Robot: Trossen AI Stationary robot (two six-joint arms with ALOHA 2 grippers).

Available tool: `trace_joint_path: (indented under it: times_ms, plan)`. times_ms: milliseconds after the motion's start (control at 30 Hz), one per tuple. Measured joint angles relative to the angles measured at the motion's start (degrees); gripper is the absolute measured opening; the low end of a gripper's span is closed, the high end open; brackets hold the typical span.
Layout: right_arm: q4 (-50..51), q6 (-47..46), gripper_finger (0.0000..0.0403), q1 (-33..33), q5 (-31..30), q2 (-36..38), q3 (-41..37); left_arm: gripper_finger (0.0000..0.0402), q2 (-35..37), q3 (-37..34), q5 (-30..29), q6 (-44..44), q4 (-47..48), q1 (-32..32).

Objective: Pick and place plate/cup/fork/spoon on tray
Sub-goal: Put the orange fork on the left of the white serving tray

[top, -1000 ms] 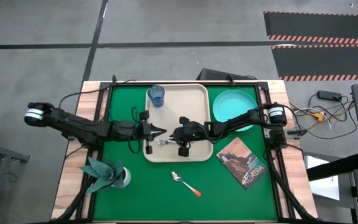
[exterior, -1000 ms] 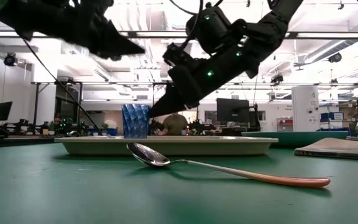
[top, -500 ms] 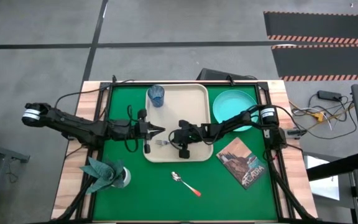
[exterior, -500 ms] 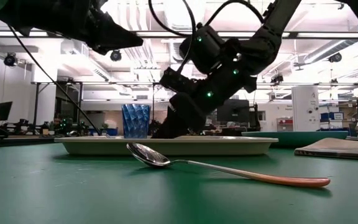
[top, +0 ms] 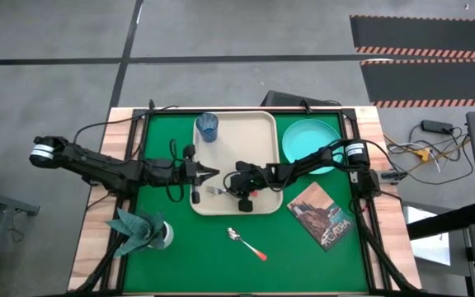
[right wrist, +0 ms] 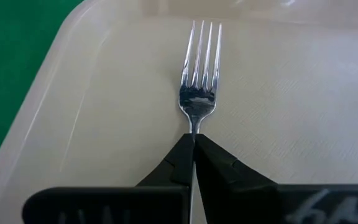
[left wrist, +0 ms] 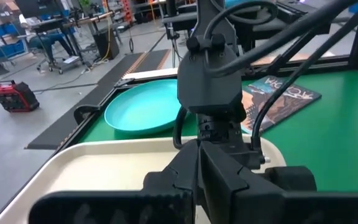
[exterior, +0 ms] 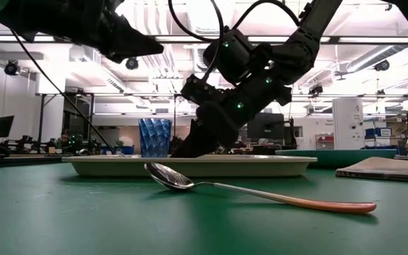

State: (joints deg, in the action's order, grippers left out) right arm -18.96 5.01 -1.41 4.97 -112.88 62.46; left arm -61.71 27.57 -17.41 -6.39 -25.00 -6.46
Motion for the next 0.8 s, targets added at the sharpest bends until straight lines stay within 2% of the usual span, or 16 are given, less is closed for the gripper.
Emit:
trace_joint_path:
  times_ms: [300, 633, 800]
  plan:
    - [0.8, 3.0, 0.0008, -0.5, -0.5, -0.6, 4.1, 0.0004, 0.0, 0.0, 0.0, 0.0, -0.1, 0.0]
    - [1.3, 4.0, 0.0008, -0.5, -0.4, -5.8, 8.3, 0.0004, 0.0, 0.0, 0.0, 0.0, -0.4, 0.0]
    - [1.6, 4.1, 0.0008, -0.6, 3.2, -7.6, 9.9, 0.0004, 0.0, 0.0, 0.0, 0.0, -0.4, 0.0]
